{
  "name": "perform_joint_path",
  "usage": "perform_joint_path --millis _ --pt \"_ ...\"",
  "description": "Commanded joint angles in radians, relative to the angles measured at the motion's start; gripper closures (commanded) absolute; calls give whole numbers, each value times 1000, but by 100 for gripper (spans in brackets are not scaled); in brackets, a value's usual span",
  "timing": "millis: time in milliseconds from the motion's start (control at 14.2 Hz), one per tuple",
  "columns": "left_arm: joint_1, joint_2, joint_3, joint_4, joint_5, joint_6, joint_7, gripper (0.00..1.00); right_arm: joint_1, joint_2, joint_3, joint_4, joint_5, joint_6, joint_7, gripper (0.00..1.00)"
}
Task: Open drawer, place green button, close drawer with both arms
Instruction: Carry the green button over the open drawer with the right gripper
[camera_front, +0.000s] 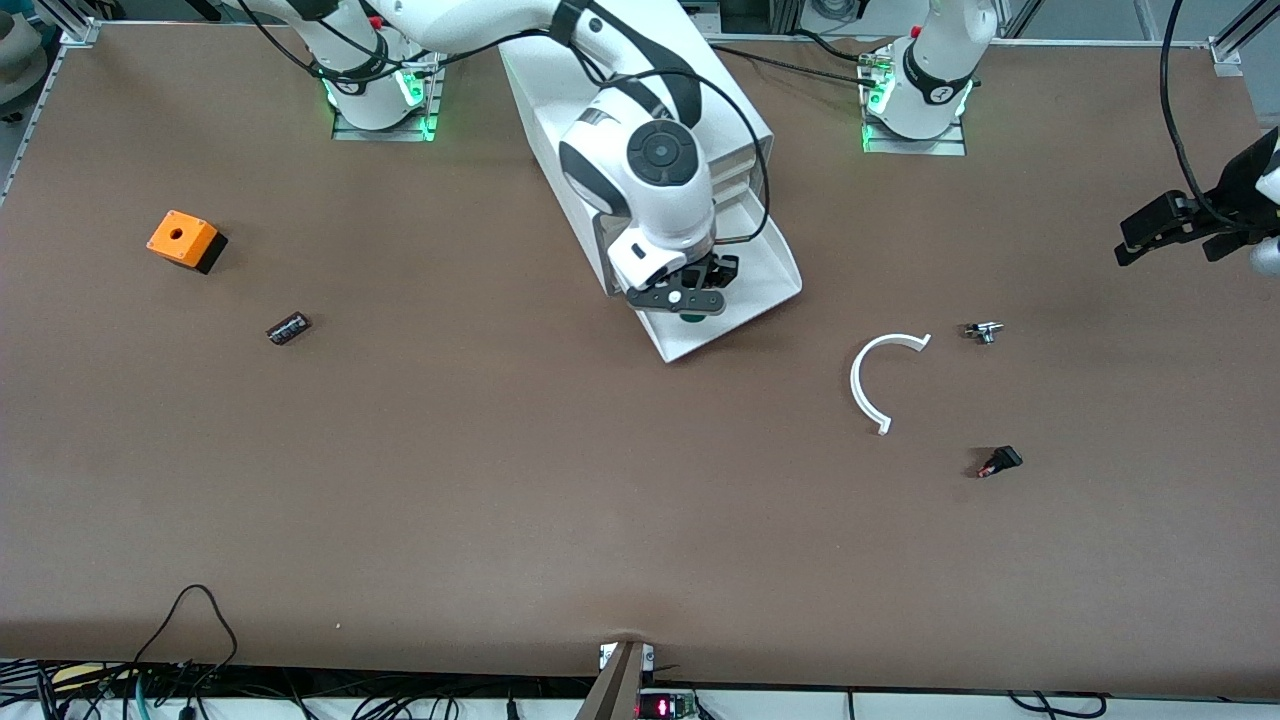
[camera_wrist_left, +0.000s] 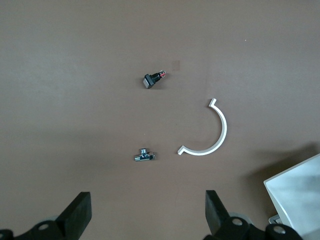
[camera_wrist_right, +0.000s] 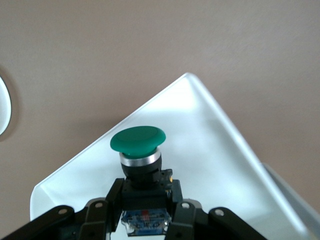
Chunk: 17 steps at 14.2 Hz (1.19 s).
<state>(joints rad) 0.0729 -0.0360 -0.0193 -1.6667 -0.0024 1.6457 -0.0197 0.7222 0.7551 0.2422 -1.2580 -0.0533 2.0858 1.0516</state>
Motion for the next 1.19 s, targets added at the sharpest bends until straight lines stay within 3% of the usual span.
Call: perform_joint_path --millis 0,211,281,351,421,562,632,983,1124 --pt "-2 -27 -1 -42 -1 22 -11 0 22 32 -9 32 -19 2 59 100" --pt "-4 -22 -7 -45 28 19 6 0 29 50 -9 22 -19 2 97 96" --pt "-13 -22 -7 -60 28 8 4 0 29 50 -9 16 -19 2 99 75" --pt "-24 -15 -5 -67 28 8 -6 0 29 52 -9 14 -19 2 102 63" --pt "-27 -6 -5 -59 28 8 -9 0 31 53 -9 11 -22 3 100 58" --pt "-21 19 -7 -54 28 17 -13 0 29 52 -9 6 -28 2 99 36" --pt "-19 24 -7 -54 25 19 -16 0 22 47 -11 6 -30 2 96 3" --pt "-15 36 -7 -54 19 20 -51 0 5 -9 -72 16 -34 -22 50 0" --pt "-22 68 -8 -53 9 22 -124 0 -15 -69 -124 16 -28 -68 -83 0"
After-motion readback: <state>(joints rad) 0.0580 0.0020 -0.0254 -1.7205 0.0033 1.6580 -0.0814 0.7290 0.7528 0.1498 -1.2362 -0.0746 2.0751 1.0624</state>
